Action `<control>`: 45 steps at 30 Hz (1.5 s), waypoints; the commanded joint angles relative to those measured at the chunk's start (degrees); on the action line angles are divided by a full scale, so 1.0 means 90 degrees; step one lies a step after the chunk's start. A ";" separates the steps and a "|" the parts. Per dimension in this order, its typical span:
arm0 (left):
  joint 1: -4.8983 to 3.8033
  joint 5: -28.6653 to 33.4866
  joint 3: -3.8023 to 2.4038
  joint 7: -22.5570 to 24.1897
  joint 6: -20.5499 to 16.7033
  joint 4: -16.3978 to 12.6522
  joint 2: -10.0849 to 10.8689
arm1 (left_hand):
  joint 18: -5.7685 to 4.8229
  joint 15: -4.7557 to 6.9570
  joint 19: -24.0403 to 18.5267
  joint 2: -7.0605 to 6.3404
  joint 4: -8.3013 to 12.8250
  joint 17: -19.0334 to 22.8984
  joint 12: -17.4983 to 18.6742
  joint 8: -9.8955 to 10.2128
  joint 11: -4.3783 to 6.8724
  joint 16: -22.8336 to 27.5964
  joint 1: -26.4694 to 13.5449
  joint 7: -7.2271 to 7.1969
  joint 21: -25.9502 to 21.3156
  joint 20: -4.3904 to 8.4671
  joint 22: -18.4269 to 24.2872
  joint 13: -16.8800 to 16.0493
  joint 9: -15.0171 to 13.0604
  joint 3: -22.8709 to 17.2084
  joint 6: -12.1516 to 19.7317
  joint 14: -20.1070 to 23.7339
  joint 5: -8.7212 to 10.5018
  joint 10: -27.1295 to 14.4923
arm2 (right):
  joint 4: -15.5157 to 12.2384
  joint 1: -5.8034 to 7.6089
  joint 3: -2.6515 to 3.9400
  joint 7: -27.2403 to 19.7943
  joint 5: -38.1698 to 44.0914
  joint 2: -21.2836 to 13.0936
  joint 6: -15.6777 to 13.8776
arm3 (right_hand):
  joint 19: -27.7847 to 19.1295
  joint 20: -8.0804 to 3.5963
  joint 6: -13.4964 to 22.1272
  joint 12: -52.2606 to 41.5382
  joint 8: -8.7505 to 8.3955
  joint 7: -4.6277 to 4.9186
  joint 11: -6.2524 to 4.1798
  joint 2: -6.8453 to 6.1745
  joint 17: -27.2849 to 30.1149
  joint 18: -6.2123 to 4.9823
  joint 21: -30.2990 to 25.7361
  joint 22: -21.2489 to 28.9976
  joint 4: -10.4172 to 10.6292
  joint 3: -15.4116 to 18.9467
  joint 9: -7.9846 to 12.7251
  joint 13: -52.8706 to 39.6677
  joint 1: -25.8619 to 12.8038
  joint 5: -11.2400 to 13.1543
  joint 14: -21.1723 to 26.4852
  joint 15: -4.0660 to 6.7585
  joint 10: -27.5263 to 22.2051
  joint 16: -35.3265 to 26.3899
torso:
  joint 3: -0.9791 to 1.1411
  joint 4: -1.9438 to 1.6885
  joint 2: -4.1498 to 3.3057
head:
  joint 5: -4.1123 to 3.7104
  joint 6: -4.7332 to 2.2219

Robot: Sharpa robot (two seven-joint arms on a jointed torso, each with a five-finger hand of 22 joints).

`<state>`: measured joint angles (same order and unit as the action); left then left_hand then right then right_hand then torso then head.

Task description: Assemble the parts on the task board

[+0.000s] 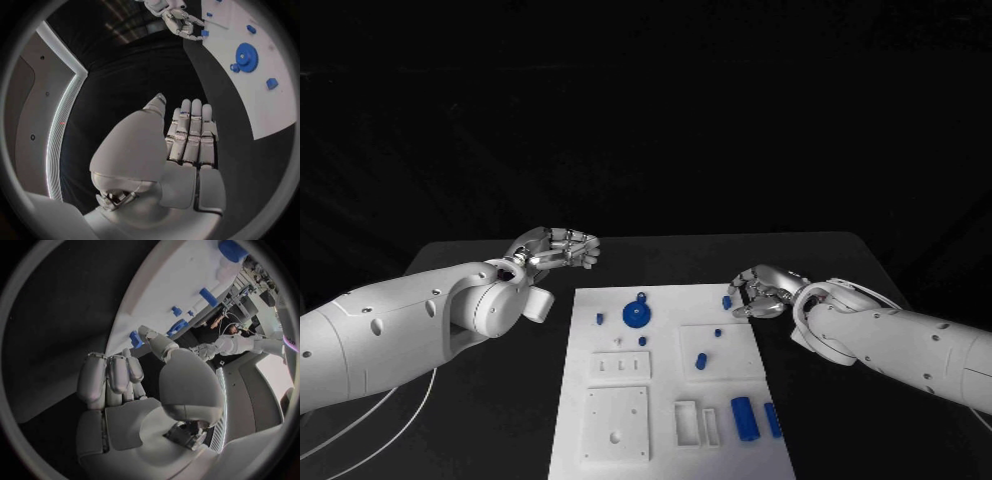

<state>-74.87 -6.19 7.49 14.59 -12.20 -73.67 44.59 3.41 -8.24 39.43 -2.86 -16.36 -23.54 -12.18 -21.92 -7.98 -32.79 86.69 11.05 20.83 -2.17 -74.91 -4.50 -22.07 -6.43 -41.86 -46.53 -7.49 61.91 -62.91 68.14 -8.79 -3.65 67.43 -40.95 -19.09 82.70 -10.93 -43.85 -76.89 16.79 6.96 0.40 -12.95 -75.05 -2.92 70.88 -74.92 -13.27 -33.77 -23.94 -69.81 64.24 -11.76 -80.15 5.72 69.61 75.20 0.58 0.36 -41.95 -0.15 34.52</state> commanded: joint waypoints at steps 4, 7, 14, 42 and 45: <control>-0.0004 -0.0060 -0.0005 0.0025 0.0109 -0.0024 -0.0010 | 0.0054 -0.0006 -0.0011 -0.0016 -0.0008 0.0009 -0.0034 0.0020 -0.0015 -0.0042 0.0061 0.0034 -0.0003 -0.0039 -0.0115 0.0010 0.0011 0.0048 -0.0009 0.0044 -0.0040 -0.0044 | 0.0179 -0.0009 0.0004 -0.0088 -0.0035 0.0098 -0.0206 | 0.0002 -0.0006 -0.0056 0.0078 0.0043 0.0036 0.0045 0.0081 -0.0497 -0.1043 -0.0044 -0.0034 0.0041 -0.0079 -0.0017 0.0016 0.0024 0.0154 0.0052 -0.0034 -0.0055 -0.0059 | -0.0003 -0.0006 -0.0003 | 0.0008 0.0035; -0.0005 -0.0064 -0.0005 0.0021 0.0101 -0.0017 -0.0009 | 0.0054 -0.0007 -0.0011 -0.0019 -0.0009 0.0011 -0.0034 0.0019 -0.0015 -0.0043 0.0060 0.0035 -0.0003 -0.0039 -0.0115 0.0010 0.0012 0.0052 -0.0009 0.0045 -0.0036 -0.0044 | 0.0237 -0.0015 0.0004 -0.0114 -0.0140 0.0145 -0.0195 | -0.0009 0.0009 -0.0084 0.0104 0.0060 0.0042 0.0052 0.0094 -0.0496 -0.1033 -0.0032 -0.0058 0.0046 -0.0169 -0.0024 0.0022 0.0075 0.0285 0.0057 -0.0041 -0.0077 -0.0077 | -0.0001 -0.0003 0.0000 | 0.0016 0.0061; -0.0006 -0.0075 -0.0008 0.0033 0.0068 -0.0006 0.0028 | 0.0054 -0.0007 -0.0013 -0.0026 -0.0008 0.0014 -0.0034 0.0019 -0.0015 -0.0045 0.0061 0.0034 -0.0004 -0.0039 -0.0115 0.0011 0.0013 0.0057 -0.0009 0.0047 -0.0028 -0.0046 | 0.0238 -0.0017 0.0004 -0.0146 -0.0077 0.0178 -0.0135 | -0.0030 0.0021 -0.0170 0.0106 0.0108 0.0029 0.0042 0.0138 -0.0507 -0.1024 -0.0008 -0.0099 -0.0020 -0.0272 -0.0042 -0.0018 0.0151 0.0422 0.0056 -0.0035 -0.0063 -0.0088 | 0.0006 0.0010 0.0001 | 0.0044 0.0110; -0.0011 -0.0134 -0.0009 0.0015 0.0058 -0.0007 0.0071 | 0.0055 -0.0008 -0.0015 -0.0038 -0.0003 0.0023 -0.0035 0.0018 -0.0017 -0.0048 0.0079 0.0033 -0.0007 -0.0039 -0.0115 0.0014 0.0015 0.0064 -0.0011 0.0052 -0.0014 -0.0051 | 0.0176 -0.0068 0.0002 -0.0117 0.0093 0.0266 0.0090 | -0.0058 0.0026 -0.0428 0.0117 0.0231 -0.0032 -0.0016 0.0229 -0.0527 -0.1016 0.0021 -0.0162 -0.0162 -0.0365 -0.0083 -0.0094 0.0131 0.0424 0.0059 0.0017 -0.0031 -0.0116 | 0.0023 0.0005 -0.0005 | 0.0042 0.0167; -0.0011 -0.0135 -0.0009 0.0013 0.0063 -0.0009 0.0076 | 0.0054 -0.0008 -0.0015 -0.0037 -0.0004 0.0025 -0.0034 0.0017 -0.0017 -0.0048 0.0079 0.0033 -0.0007 -0.0040 -0.0115 0.0015 0.0016 0.0065 -0.0011 0.0053 -0.0013 -0.0052 | 0.0181 -0.0075 0.0002 -0.0122 0.0093 0.0270 0.0092 | -0.0060 0.0027 -0.0457 0.0117 0.0244 -0.0035 -0.0019 0.0247 -0.0529 -0.1017 0.0021 -0.0165 -0.0161 -0.0368 -0.0087 -0.0103 0.0113 0.0430 0.0058 0.0020 -0.0025 -0.0117 | 0.0021 0.0006 0.0003 | 0.0046 0.0172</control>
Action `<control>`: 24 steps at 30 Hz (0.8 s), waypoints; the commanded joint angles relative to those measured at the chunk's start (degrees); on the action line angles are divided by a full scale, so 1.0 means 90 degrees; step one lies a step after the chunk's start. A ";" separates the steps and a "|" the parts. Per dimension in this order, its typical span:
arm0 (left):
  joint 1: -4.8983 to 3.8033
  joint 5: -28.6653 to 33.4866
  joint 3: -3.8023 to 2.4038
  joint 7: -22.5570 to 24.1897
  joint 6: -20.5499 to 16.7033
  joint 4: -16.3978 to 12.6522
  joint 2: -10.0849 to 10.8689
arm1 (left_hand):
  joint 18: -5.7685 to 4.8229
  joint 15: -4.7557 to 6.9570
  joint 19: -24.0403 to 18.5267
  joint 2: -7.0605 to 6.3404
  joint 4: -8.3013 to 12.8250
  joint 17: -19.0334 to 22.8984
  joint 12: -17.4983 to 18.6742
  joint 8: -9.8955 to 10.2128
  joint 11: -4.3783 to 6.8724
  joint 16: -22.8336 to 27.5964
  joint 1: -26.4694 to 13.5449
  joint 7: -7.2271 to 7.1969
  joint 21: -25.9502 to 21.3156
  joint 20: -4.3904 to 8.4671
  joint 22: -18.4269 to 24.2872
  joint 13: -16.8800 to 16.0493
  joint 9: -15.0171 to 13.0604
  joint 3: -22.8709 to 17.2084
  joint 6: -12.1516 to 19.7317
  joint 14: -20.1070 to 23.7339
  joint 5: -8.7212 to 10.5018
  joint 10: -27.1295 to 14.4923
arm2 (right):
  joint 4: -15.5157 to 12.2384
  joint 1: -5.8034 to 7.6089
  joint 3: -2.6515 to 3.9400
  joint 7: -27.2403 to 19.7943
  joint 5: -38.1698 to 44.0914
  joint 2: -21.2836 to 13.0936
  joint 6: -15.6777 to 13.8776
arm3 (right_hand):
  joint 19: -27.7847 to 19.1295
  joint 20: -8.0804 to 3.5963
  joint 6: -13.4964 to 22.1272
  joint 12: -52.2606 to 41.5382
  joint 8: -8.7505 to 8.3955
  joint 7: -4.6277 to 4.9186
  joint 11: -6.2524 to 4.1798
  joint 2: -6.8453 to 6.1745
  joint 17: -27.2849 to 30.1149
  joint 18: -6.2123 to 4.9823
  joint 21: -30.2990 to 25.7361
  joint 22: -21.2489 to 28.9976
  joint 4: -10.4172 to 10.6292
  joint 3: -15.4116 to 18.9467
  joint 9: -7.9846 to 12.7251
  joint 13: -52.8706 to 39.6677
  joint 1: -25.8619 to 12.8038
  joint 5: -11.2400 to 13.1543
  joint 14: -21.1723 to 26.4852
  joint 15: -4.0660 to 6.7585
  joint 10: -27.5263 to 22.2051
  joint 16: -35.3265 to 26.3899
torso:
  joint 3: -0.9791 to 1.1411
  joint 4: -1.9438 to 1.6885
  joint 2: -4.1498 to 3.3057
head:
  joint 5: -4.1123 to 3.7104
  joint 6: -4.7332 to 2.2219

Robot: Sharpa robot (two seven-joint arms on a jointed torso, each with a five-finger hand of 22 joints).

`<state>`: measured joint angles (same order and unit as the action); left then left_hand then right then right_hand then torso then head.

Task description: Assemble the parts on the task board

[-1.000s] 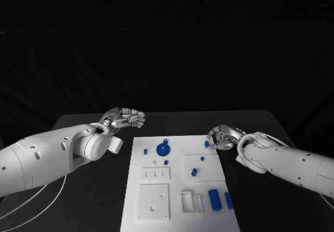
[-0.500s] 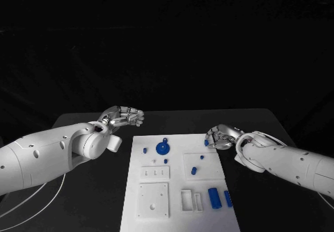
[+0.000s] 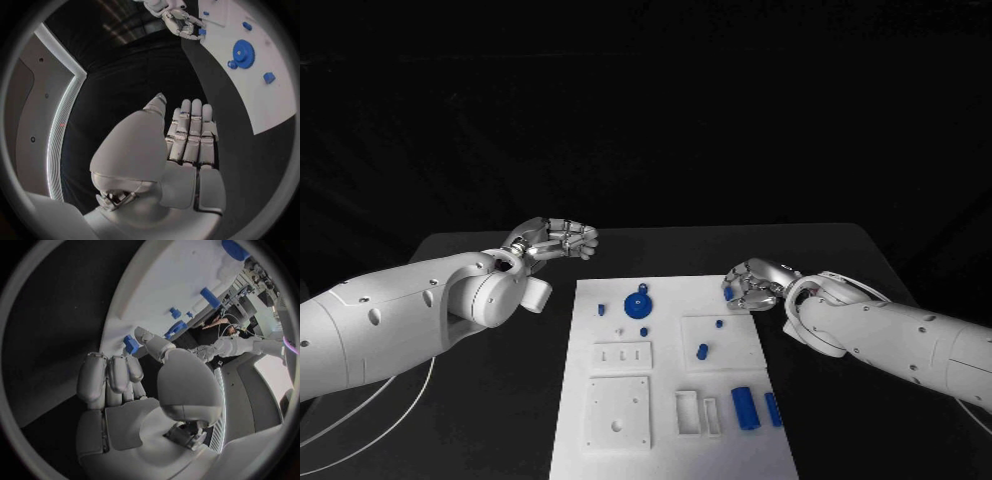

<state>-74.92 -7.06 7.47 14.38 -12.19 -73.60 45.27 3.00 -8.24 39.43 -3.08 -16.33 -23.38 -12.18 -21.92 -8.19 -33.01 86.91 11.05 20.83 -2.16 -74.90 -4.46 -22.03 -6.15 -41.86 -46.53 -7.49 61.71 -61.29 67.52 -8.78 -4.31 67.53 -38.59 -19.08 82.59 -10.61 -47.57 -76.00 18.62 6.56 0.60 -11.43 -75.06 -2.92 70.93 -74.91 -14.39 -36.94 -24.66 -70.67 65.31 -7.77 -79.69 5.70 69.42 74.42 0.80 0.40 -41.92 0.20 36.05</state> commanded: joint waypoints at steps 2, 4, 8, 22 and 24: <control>-0.0007 -0.0039 -0.0006 0.0033 0.0064 -0.0020 0.0001 | 0.0100 -0.0009 -0.0015 -0.0013 -0.0008 0.0008 -0.0034 0.0017 0.0006 -0.0024 0.0056 0.0033 -0.0007 -0.0040 -0.0115 0.0010 0.0011 0.0034 -0.0011 0.0053 -0.0013 -0.0030 | 0.0005 -0.0008 0.0001 -0.0043 0.0082 0.0008 0.0089 | -0.0048 -0.0008 -0.0066 0.0020 0.0050 0.0007 -0.0043 0.0092 -0.0529 -0.1016 0.0017 -0.0170 -0.0036 -0.0020 -0.0009 -0.0011 -0.0016 -0.0008 0.0009 0.0023 -0.0003 -0.0035 | -0.0003 0.0002 0.0002 | 0.0010 0.0005; -0.0007 -0.0041 -0.0006 0.0031 0.0067 -0.0019 0.0002 | 0.0099 -0.0009 -0.0015 -0.0013 -0.0008 0.0009 -0.0035 0.0017 0.0005 -0.0024 0.0056 0.0033 -0.0007 -0.0040 -0.0115 0.0010 0.0011 0.0034 -0.0011 0.0054 -0.0012 -0.0030 | 0.0012 -0.0011 0.0002 -0.0041 0.0084 0.0011 0.0065 | -0.0051 -0.0008 -0.0107 0.0025 0.0067 0.0007 -0.0043 0.0112 -0.0533 -0.1017 0.0015 -0.0172 -0.0035 -0.0029 -0.0015 -0.0015 -0.0027 0.0000 0.0007 0.0025 -0.0003 -0.0035 | -0.0002 0.0001 -0.0001 | 0.0011 0.0011; -0.0007 -0.0041 -0.0006 0.0029 0.0069 -0.0017 0.0005 | 0.0099 -0.0009 -0.0015 -0.0012 -0.0009 0.0010 -0.0035 0.0017 0.0005 -0.0025 0.0057 0.0033 -0.0008 -0.0040 -0.0115 0.0011 0.0011 0.0035 -0.0012 0.0054 -0.0011 -0.0030 | 0.0036 -0.0015 0.0002 -0.0058 0.0084 0.0016 -0.0017 | -0.0051 -0.0008 -0.0181 0.0026 0.0095 0.0021 -0.0031 0.0143 -0.0535 -0.1014 0.0018 -0.0181 -0.0026 -0.0057 -0.0023 -0.0032 -0.0044 0.0027 0.0006 0.0015 0.0007 -0.0040 | 0.0001 0.0005 0.0002 | 0.0007 0.0012; -0.0007 -0.0051 -0.0006 0.0013 0.0088 -0.0007 0.0006 | 0.0099 -0.0010 -0.0015 -0.0009 -0.0012 0.0014 -0.0035 0.0016 0.0004 -0.0027 0.0059 0.0033 -0.0008 -0.0041 -0.0116 0.0012 0.0012 0.0036 -0.0013 0.0056 -0.0007 -0.0032 | 0.0053 -0.0031 0.0003 -0.0107 -0.0015 0.0023 -0.0291 | -0.0051 0.0000 -0.0433 0.0064 0.0158 0.0068 0.0015 0.0221 -0.0543 -0.1021 -0.0006 -0.0188 0.0102 -0.0299 -0.0031 -0.0054 -0.0066 0.0147 0.0004 -0.0029 0.0004 -0.0067 | 0.0004 0.0001 -0.0002 | 0.0008 0.0021; -0.0007 -0.0051 -0.0006 0.0015 0.0086 -0.0006 0.0004 | 0.0099 -0.0010 -0.0015 -0.0009 -0.0012 0.0015 -0.0035 0.0016 0.0004 -0.0027 0.0060 0.0033 -0.0008 -0.0041 -0.0116 0.0012 0.0013 0.0036 -0.0013 0.0056 -0.0007 -0.0032 | 0.0053 -0.0032 0.0003 -0.0108 -0.0022 0.0029 -0.0317 | -0.0048 0.0001 -0.0579 0.0068 0.0224 0.0065 0.0014 0.0235 -0.0546 -0.1020 -0.0004 -0.0194 0.0107 -0.0315 -0.0062 -0.0059 -0.0077 0.0157 0.0003 -0.0028 0.0004 -0.0069 | 0.0004 0.0001 -0.0004 | 0.0011 0.0026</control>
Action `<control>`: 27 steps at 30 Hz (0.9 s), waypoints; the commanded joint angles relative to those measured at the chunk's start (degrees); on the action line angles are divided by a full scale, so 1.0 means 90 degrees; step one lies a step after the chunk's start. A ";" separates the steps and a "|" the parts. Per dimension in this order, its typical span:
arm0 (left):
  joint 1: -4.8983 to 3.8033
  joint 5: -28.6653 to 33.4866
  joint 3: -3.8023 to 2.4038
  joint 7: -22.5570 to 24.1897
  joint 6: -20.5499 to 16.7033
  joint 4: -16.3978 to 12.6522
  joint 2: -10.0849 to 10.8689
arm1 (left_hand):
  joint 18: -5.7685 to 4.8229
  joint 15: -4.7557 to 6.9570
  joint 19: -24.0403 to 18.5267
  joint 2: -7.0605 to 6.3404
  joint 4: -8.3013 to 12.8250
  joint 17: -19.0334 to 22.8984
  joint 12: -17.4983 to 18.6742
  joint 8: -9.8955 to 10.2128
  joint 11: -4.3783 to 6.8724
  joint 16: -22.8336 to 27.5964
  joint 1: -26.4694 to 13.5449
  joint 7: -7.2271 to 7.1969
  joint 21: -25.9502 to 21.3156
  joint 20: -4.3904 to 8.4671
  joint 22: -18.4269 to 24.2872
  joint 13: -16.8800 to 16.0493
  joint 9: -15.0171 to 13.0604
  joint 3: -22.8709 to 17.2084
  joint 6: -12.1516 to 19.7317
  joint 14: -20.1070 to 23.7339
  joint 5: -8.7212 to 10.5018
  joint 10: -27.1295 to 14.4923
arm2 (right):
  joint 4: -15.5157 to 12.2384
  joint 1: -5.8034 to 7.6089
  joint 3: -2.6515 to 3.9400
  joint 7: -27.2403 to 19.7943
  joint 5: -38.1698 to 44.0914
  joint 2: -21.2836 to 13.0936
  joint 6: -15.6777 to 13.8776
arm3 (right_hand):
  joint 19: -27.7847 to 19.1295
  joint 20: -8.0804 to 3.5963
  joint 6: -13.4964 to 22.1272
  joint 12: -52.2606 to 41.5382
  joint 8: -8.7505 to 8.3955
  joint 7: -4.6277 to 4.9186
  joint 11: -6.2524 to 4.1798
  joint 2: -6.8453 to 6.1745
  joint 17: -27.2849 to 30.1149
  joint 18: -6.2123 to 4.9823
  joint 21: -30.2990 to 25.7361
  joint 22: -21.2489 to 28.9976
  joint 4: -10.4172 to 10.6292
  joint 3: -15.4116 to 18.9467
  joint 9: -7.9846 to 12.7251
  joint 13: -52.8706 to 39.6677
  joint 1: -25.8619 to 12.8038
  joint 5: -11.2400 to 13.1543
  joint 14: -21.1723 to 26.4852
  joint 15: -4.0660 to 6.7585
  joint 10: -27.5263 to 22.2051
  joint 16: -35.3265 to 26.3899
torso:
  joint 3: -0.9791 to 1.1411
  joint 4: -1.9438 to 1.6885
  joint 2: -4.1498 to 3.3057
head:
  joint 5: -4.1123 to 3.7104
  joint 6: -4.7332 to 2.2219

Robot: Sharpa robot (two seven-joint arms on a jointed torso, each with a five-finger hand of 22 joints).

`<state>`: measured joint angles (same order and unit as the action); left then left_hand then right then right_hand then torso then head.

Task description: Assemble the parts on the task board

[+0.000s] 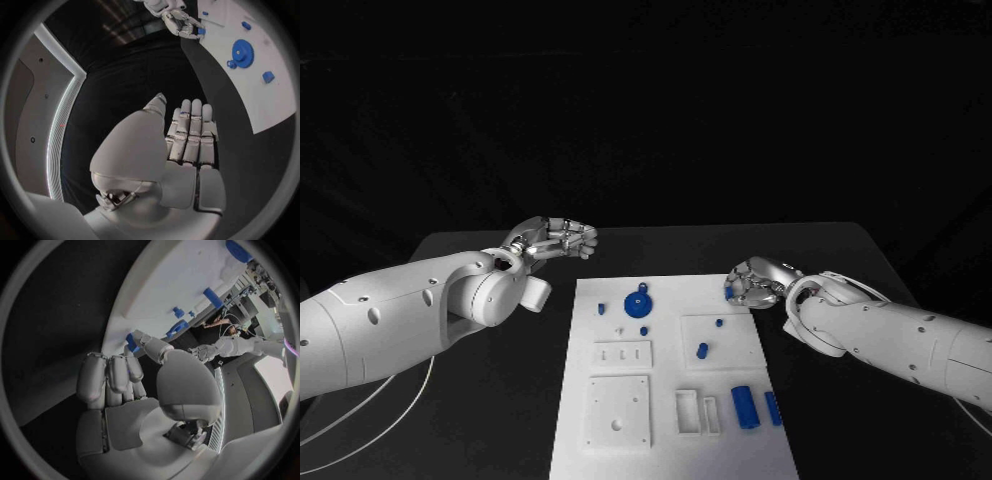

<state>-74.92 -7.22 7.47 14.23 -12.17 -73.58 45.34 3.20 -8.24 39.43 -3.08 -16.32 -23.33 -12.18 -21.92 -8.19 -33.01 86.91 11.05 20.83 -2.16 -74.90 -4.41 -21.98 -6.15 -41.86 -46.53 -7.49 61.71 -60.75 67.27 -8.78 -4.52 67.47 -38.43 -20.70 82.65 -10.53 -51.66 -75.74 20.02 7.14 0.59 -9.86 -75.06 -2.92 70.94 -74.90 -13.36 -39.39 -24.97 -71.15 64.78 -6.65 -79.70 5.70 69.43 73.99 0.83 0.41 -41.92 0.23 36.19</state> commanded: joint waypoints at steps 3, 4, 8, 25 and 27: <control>-0.0006 -0.0036 -0.0006 0.0031 0.0084 -0.0009 -0.0005 | 0.0077 -0.0010 -0.0015 -0.0009 -0.0012 0.0010 -0.0035 0.0016 0.0004 -0.0027 0.0060 0.0033 -0.0008 -0.0041 -0.0116 0.0006 0.0007 0.0038 -0.0013 0.0056 -0.0005 -0.0032 | -0.0019 -0.0004 0.0002 -0.0073 -0.0044 0.0021 -0.0167 | -0.0052 -0.0007 -0.0251 0.0039 0.0121 -0.0021 -0.0005 0.0086 -0.0553 -0.1019 -0.0003 -0.0201 -0.0007 -0.0057 -0.0063 -0.0023 -0.0036 0.0051 -0.0002 -0.0012 0.0015 -0.0018 | 0.0001 0.0002 -0.0004 | 0.0005 0.0009; -0.0006 -0.0036 -0.0006 0.0030 0.0085 -0.0010 -0.0005 | 0.0077 -0.0010 -0.0015 -0.0009 -0.0012 0.0010 -0.0036 0.0016 0.0004 -0.0028 0.0061 0.0033 -0.0008 -0.0041 -0.0116 0.0007 0.0007 0.0038 -0.0013 0.0056 -0.0005 -0.0032 | -0.0020 -0.0004 0.0002 -0.0066 -0.0046 0.0022 -0.0169 | -0.0052 -0.0007 -0.0262 0.0039 0.0124 -0.0024 -0.0009 0.0088 -0.0552 -0.1019 -0.0003 -0.0202 -0.0006 -0.0057 -0.0066 -0.0025 -0.0042 0.0056 0.0000 -0.0009 0.0017 -0.0021 | 0.0002 0.0004 -0.0003 | 0.0004 0.0011; -0.0006 -0.0039 -0.0007 0.0031 0.0083 -0.0009 -0.0008 | 0.0077 -0.0010 -0.0015 -0.0010 -0.0012 0.0012 -0.0036 0.0016 0.0004 -0.0029 0.0063 0.0033 -0.0009 -0.0041 -0.0116 0.0007 0.0008 0.0039 -0.0014 0.0056 -0.0003 -0.0033 | -0.0011 -0.0005 0.0002 -0.0052 -0.0048 0.0038 -0.0177 | -0.0051 -0.0008 -0.0275 0.0043 0.0125 -0.0030 -0.0015 0.0078 -0.0554 -0.1019 -0.0002 -0.0205 -0.0007 -0.0054 -0.0071 -0.0026 -0.0056 0.0069 -0.0002 -0.0002 0.0015 -0.0020 | 0.0002 0.0004 -0.0006 | -0.0001 0.0018; -0.0006 -0.0166 -0.0007 -0.0043 0.0188 -0.0013 -0.0015 | 0.0079 -0.0008 -0.0011 0.0000 -0.0011 0.0016 -0.0042 0.0013 0.0006 -0.0037 0.0075 0.0032 -0.0007 -0.0040 -0.0117 0.0006 0.0009 0.0037 -0.0017 0.0050 0.0000 -0.0026 | -0.0186 -0.0013 0.0003 0.0102 0.0055 -0.0036 -0.0482 | -0.0058 -0.0015 -0.0591 0.0065 0.0242 -0.0136 -0.0114 0.0202 -0.0559 -0.1014 -0.0005 -0.0229 0.0018 -0.0212 -0.0183 -0.0064 -0.0070 0.0096 0.0001 0.0088 0.0037 -0.0039 | 0.0010 0.0007 0.0002 | -0.0007 0.0023; -0.0009 -0.0309 -0.0007 -0.0154 0.0170 -0.0044 0.0009 | 0.0086 0.0009 0.0025 0.0030 -0.0017 0.0016 -0.0074 -0.0007 0.0027 -0.0075 0.0071 0.0021 0.0010 -0.0029 -0.0122 -0.0003 0.0005 0.0042 -0.0052 0.0002 0.0005 0.0023 | -0.0360 -0.0010 0.0006 0.0271 0.0160 -0.0123 -0.0479 | -0.0057 -0.0016 -0.0600 0.0062 0.0244 -0.0140 -0.0118 0.0201 -0.0564 -0.1015 -0.0006 -0.0229 0.0024 -0.0218 -0.0189 -0.0070 -0.0080 0.0091 -0.0005 0.0092 0.0044 -0.0031 | 0.0007 0.0012 0.0009 | -0.0007 0.0010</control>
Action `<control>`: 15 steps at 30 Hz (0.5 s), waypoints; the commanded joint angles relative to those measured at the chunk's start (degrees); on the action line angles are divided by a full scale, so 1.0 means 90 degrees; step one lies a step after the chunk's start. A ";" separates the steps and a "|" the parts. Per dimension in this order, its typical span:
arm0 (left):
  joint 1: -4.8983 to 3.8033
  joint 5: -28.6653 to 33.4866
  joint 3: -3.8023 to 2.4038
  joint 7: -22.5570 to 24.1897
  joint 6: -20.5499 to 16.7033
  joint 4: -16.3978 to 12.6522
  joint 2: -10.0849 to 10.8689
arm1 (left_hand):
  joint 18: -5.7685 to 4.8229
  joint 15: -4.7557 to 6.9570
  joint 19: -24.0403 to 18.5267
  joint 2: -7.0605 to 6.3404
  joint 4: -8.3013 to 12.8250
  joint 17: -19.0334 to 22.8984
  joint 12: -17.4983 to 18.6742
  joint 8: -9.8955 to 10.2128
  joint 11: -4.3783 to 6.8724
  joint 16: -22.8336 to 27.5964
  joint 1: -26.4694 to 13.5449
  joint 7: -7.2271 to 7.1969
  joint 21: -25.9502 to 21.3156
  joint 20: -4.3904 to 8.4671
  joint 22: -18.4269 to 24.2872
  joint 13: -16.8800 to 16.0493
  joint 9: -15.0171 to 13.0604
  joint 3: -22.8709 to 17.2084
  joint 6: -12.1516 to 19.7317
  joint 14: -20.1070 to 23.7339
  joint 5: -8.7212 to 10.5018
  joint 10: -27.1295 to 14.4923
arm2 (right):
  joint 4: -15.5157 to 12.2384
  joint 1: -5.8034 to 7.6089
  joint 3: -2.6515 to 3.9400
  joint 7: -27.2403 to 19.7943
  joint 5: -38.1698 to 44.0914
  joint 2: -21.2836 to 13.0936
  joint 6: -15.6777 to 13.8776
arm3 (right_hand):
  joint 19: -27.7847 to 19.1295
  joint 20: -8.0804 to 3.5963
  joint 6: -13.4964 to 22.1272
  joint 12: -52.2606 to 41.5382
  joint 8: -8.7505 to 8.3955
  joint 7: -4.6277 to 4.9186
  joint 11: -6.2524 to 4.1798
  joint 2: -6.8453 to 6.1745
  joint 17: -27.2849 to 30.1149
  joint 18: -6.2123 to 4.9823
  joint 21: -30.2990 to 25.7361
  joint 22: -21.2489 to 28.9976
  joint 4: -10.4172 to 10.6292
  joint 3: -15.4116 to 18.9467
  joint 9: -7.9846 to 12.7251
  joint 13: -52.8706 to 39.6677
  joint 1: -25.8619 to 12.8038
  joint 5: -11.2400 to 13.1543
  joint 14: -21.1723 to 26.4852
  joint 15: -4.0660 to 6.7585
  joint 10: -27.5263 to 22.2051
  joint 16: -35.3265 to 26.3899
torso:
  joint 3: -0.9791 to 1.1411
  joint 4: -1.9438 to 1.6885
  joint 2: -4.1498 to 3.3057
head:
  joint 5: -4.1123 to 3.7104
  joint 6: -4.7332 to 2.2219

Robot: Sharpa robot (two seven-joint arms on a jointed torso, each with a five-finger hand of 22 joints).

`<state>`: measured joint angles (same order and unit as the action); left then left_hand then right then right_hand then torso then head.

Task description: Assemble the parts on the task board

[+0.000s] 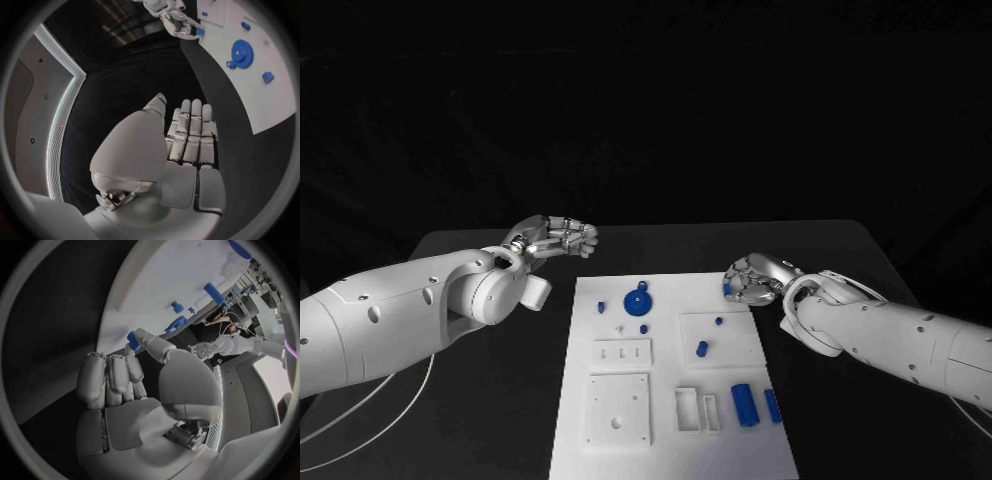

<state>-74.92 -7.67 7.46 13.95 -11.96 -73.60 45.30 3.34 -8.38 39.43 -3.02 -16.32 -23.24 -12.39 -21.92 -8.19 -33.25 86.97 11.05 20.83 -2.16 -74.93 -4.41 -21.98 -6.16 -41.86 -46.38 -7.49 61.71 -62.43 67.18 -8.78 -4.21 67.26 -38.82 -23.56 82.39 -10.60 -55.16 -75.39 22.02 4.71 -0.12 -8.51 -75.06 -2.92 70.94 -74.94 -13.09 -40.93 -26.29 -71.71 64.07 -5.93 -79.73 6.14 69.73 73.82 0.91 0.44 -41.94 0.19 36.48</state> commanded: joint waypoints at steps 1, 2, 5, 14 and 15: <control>-0.0023 -0.0300 -0.0006 -0.0261 0.0126 -0.0053 0.0028 | 0.0078 0.0042 0.0061 0.0038 -0.0021 0.0006 -0.0073 -0.0023 0.0044 -0.0079 0.0051 0.0009 0.0029 -0.0016 -0.0121 -0.0008 0.0004 0.0052 -0.0080 -0.0054 0.0015 0.0058 | -0.0287 0.0009 0.0022 0.0413 0.0325 -0.0138 0.0011 | -0.0026 -0.0009 -0.0214 0.0022 0.0023 0.0127 -0.0041 0.0050 -0.0568 -0.1014 -0.0006 -0.0226 -0.0004 -0.0051 -0.0046 -0.0010 -0.0005 0.0004 -0.0005 0.0046 0.0015 -0.0007 | -0.0004 0.0010 0.0014 | -0.0003 -0.0025; -0.0039 -0.0301 -0.0006 -0.0357 0.0139 -0.0052 0.0030 | 0.0085 0.0062 0.0105 0.0046 -0.0024 0.0006 -0.0092 -0.0039 0.0060 -0.0111 0.0030 -0.0007 0.0052 0.0001 -0.0125 -0.0013 0.0001 0.0063 -0.0112 -0.0097 0.0021 0.0090 | -0.0329 0.0026 0.0033 0.0468 0.0380 -0.0155 0.0077 | -0.0023 -0.0010 -0.0216 0.0016 0.0022 0.0126 -0.0043 0.0053 -0.0573 -0.1012 -0.0002 -0.0229 -0.0003 -0.0056 -0.0049 -0.0019 -0.0006 -0.0003 -0.0009 0.0048 0.0025 0.0000 | -0.0006 0.0014 0.0017 | -0.0018 -0.0027; -0.0089 -0.0370 -0.0009 -0.0708 0.0187 -0.0073 0.0050 | 0.0166 0.0316 0.0589 0.0038 -0.0036 -0.0098 -0.0252 -0.0190 0.0212 -0.0442 -0.0189 -0.0161 0.0337 0.0189 -0.0148 -0.0062 -0.0036 0.0114 -0.0441 -0.0646 0.0065 0.0410 | -0.0539 0.0152 0.0036 0.0682 0.0610 -0.0232 0.0126 | -0.0011 -0.0014 -0.0186 -0.0073 -0.0006 0.0127 -0.0043 0.0046 -0.0587 -0.1003 0.0014 -0.0244 0.0035 -0.0083 -0.0069 -0.0141 -0.0056 0.0167 -0.0022 0.0049 0.0149 0.0017 | -0.0009 0.0027 0.0026 | -0.0030 -0.0055; -0.0144 -0.1268 -0.0010 -0.1344 0.0492 -0.0295 0.0038 | 0.0322 0.1148 0.1854 -0.0225 -0.0010 -0.0862 -0.0283 -0.0039 0.0479 -0.1800 -0.0977 -0.0206 0.1570 0.0820 -0.0185 -0.0219 0.0048 0.0140 -0.0638 -0.2034 0.0481 0.1047 | -0.1305 0.0462 0.0088 0.1374 0.1028 -0.0412 0.0227 | -0.0003 -0.0022 -0.0205 -0.0130 -0.0007 0.0121 -0.0049 -0.0013 -0.0595 -0.1009 0.0000 -0.0239 0.0058 -0.0122 -0.0107 -0.0219 -0.0074 0.0179 -0.0029 0.0055 0.0229 0.0027 | -0.0028 0.0078 0.0127 | -0.0003 -0.0131; -0.0147 -0.1482 -0.0011 -0.1391 0.0529 -0.0354 0.0033 | 0.0324 0.1179 0.1919 -0.0236 -0.0034 -0.0958 -0.0268 0.0001 0.0492 -0.1959 -0.1062 -0.0191 0.1708 0.0865 -0.0189 -0.0226 0.0066 0.0129 -0.0598 -0.2078 0.0507 0.1066 | -0.1394 0.0488 0.0102 0.1459 0.1078 -0.0420 0.0241 | -0.0003 -0.0023 -0.0204 -0.0131 -0.0008 0.0121 -0.0049 -0.0017 -0.0595 -0.1010 -0.0002 -0.0238 0.0061 -0.0124 -0.0109 -0.0221 -0.0077 0.0183 -0.0029 0.0055 0.0230 0.0026 | -0.0033 0.0079 0.0141 | 0.0008 -0.0139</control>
<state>-76.15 -14.29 7.43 4.65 -10.16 -76.25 45.78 4.55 1.86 56.06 -4.95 -16.22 -31.34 -15.01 -22.21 -3.74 -49.97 77.94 9.22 35.41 5.24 -74.91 -6.41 -21.53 -4.98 -47.57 -64.46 -3.24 71.06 -74.34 71.42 -7.89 4.72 73.46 -42.57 -22.82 82.48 -10.51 -55.33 -76.23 21.90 4.54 -0.52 -8.35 -75.06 -2.92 70.94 -74.93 -12.57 -41.76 -26.29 -73.65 63.85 -4.43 -79.95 6.34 71.58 73.77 0.74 1.01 -41.12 0.12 35.41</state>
